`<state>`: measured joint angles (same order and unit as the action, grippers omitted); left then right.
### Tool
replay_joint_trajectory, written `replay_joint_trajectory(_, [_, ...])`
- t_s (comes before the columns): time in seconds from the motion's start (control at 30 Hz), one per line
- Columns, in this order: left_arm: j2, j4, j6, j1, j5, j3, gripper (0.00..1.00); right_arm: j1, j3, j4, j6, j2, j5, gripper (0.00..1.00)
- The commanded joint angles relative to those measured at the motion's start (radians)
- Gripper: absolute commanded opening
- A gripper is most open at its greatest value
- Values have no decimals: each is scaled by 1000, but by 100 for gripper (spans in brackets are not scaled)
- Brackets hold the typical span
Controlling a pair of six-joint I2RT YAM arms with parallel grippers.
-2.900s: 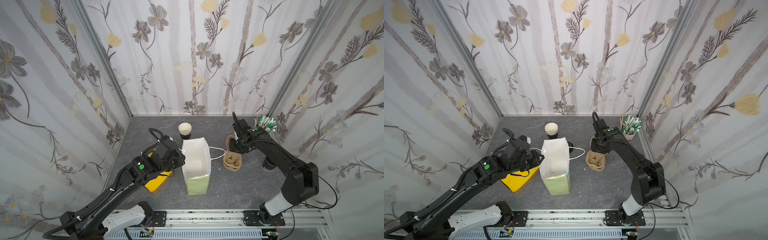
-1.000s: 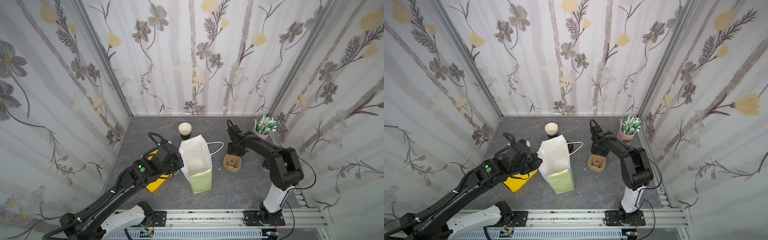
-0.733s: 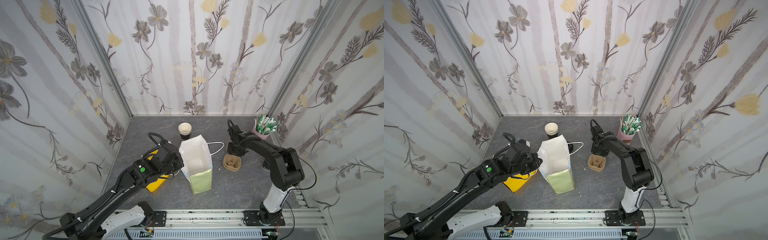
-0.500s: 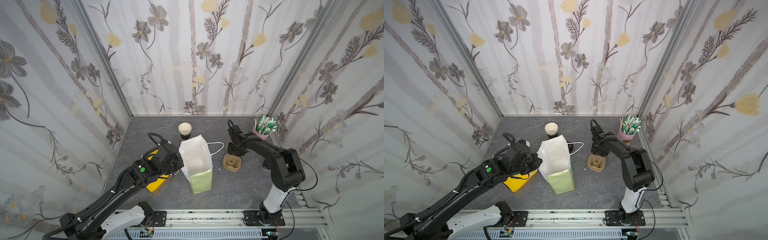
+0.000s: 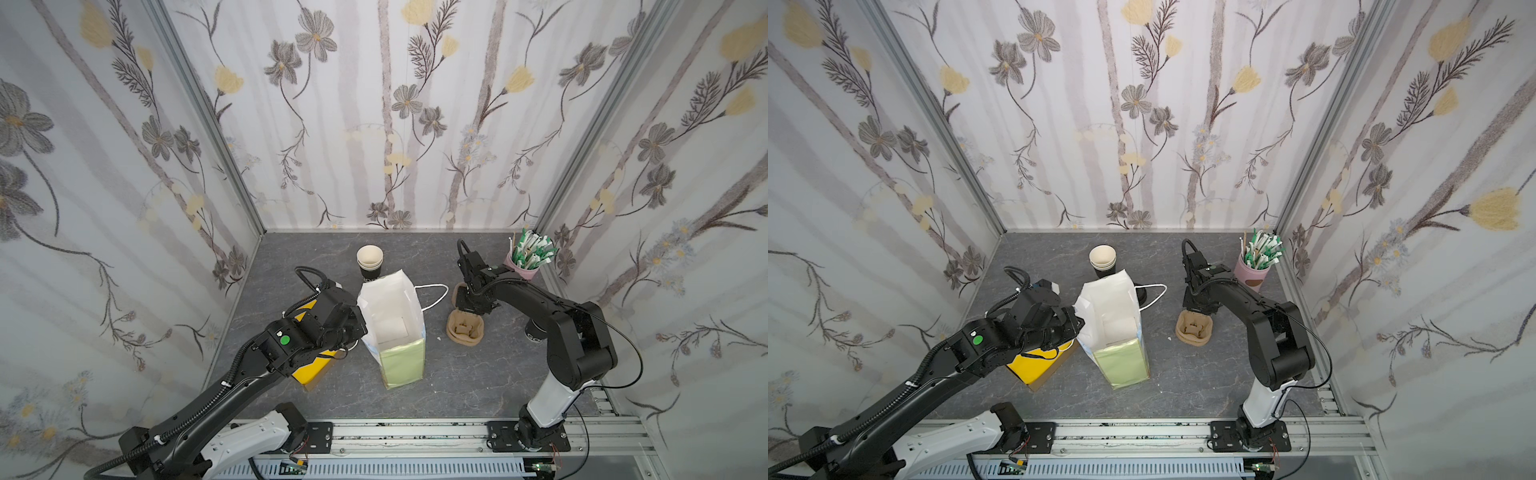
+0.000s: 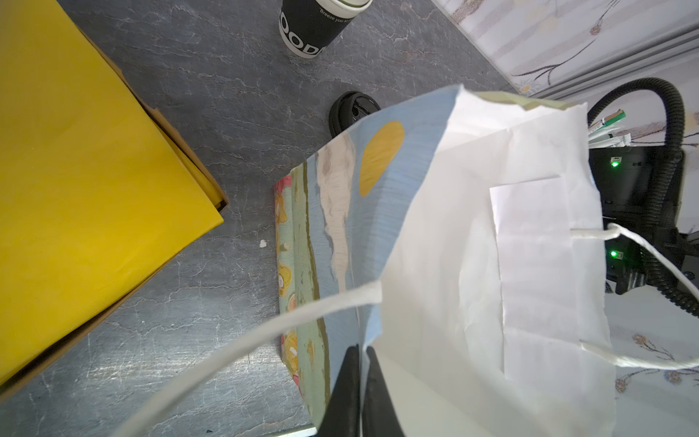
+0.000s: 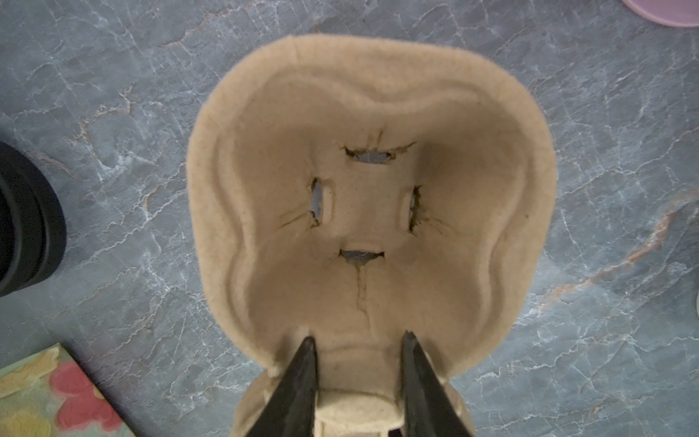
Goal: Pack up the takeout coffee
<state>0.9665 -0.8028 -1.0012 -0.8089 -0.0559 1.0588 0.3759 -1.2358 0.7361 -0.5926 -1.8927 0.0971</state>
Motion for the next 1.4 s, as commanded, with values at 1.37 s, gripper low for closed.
replay_joint_trajectory(1.37, [-22, 5, -8, 1, -21, -23, 0, 23, -4, 46, 11, 15, 49, 44])
